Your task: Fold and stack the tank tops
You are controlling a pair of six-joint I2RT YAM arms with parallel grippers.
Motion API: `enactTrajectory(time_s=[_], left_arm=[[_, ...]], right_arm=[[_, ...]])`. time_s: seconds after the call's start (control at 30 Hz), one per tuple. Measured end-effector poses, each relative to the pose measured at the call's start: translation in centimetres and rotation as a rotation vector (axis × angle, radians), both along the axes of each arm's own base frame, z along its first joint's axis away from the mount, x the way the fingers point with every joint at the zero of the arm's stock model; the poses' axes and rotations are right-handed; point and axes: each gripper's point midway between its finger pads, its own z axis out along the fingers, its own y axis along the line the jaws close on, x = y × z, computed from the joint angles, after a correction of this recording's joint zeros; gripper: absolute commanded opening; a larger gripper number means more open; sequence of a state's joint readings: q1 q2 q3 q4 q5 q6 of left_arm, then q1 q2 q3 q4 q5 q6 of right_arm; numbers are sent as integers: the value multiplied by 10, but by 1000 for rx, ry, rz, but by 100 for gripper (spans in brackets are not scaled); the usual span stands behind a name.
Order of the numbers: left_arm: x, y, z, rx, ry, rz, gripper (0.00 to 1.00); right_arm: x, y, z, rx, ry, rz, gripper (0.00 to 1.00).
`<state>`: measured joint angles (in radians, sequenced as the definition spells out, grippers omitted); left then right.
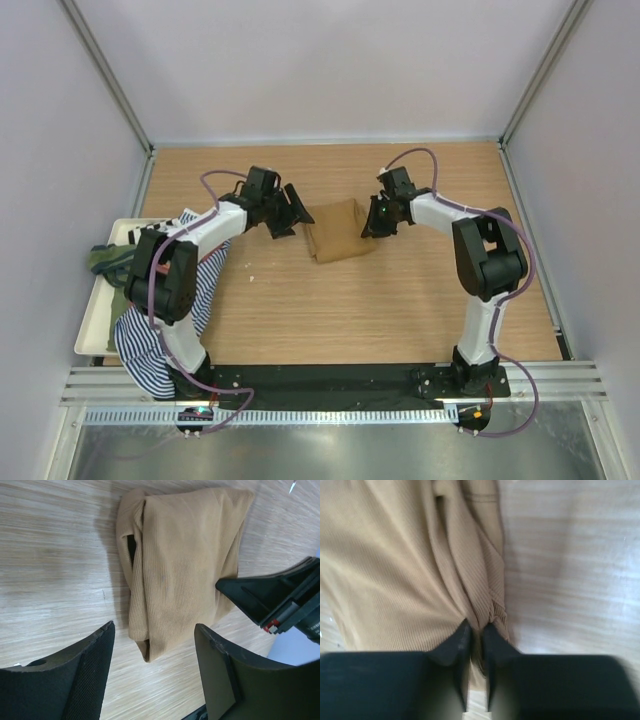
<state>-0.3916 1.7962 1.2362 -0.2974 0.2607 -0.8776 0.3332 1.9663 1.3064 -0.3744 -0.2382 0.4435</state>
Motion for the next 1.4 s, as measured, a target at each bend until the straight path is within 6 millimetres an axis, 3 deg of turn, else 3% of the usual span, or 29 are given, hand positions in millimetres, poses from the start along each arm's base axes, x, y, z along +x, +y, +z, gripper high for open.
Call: enactTrajectory(time_s=[0.07,0.27,0.37,0.5,0.53,0.57,0.63,0.67,0.73,0.87,1.0,1.17,1.3,1.4], left_arm=[[-3,1,0,3,1,-4,65],[-16,9,10,22,-11,-12,65],[-22,14,27,26,-40,-10,66],[-26,18,55,19,-100,-9,66],[-28,20,61,17,-113,-7,66],[-29,21,67,16,-124,-3,66],[-31,26,77,17,-146,12,68],[-31,31,81,22,-157,25,69],[-34,43,87,44,-172,63,70],[-40,79,100,141,-208,176,70],[-47,131,105,325,-211,331,71],[-52,188,104,533,-178,451,66],[-45,207,97,655,-131,457,66],[-38,209,72,729,-62,418,67]], right_arm=[[-8,-2,4,13,-5,-5,1],[-25,-24,16,67,-18,-84,1],[-26,-55,15,79,-12,-184,1],[-22,-129,9,81,-2,-416,3],[-24,-152,9,81,2,-491,10],[-27,-176,7,77,3,-574,49],[-39,-220,6,57,-5,-735,72],[-48,-240,7,41,-10,-813,93],[-69,-263,12,-17,-24,-922,100],[-84,-276,51,-99,-145,-995,100],[-90,-288,88,-150,-254,-1050,100],[-94,-281,104,-186,-296,-1039,99],[-94,-260,107,-176,-298,-973,99],[-92,-247,110,-161,-313,-930,99]])
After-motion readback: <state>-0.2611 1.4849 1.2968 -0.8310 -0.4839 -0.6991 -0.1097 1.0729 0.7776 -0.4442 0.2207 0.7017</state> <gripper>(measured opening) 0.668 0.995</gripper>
